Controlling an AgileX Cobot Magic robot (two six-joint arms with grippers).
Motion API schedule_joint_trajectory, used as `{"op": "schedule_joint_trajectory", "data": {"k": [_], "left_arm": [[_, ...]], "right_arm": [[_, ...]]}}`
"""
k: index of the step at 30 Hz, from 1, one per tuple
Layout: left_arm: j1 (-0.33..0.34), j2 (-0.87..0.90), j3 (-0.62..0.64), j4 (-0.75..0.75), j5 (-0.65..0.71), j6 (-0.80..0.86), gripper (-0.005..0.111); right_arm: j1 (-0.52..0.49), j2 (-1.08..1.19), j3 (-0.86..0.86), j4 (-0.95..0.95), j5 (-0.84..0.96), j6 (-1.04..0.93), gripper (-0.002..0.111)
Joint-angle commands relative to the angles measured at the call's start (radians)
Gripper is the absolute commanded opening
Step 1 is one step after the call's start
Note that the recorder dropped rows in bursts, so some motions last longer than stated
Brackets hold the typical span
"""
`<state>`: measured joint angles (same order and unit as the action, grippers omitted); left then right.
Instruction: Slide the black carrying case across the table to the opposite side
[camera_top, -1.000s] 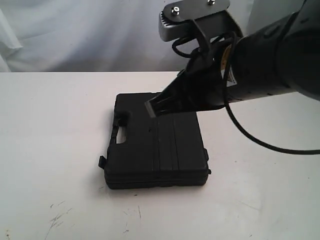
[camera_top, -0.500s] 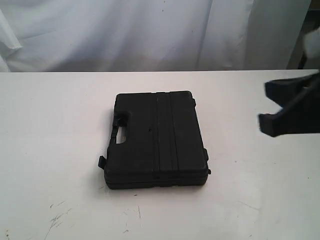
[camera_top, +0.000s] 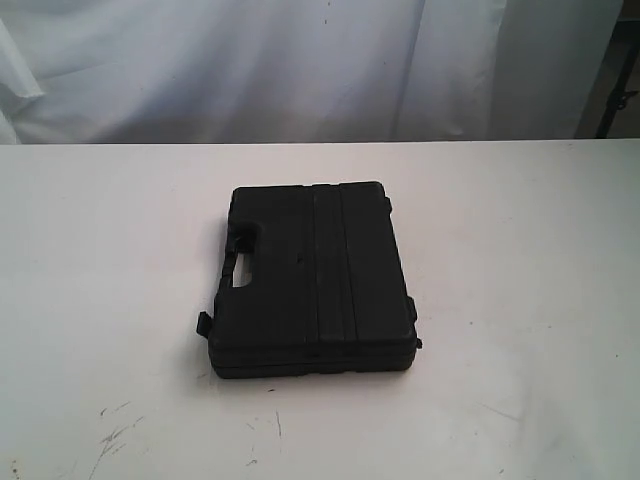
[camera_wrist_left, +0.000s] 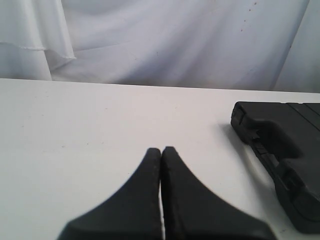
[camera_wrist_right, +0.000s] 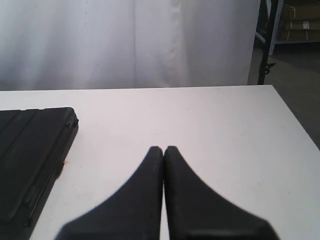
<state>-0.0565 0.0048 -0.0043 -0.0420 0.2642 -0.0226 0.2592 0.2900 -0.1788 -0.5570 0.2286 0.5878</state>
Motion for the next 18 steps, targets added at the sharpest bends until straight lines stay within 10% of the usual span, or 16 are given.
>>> {"op": "schedule_joint_trajectory", "data": {"k": [1,18], "left_arm": [[-0.001,-0.005,0.004,0.000,0.002,0.001,0.000],[-0.001,-0.005,0.004,0.000,0.002,0.001,0.000]], "right_arm": [[-0.008,-0.088,0.079,-0.003,-0.015,0.002,0.000],[-0.165,-0.154,0.151,0.529,0.007,-0.541,0.000]]}}
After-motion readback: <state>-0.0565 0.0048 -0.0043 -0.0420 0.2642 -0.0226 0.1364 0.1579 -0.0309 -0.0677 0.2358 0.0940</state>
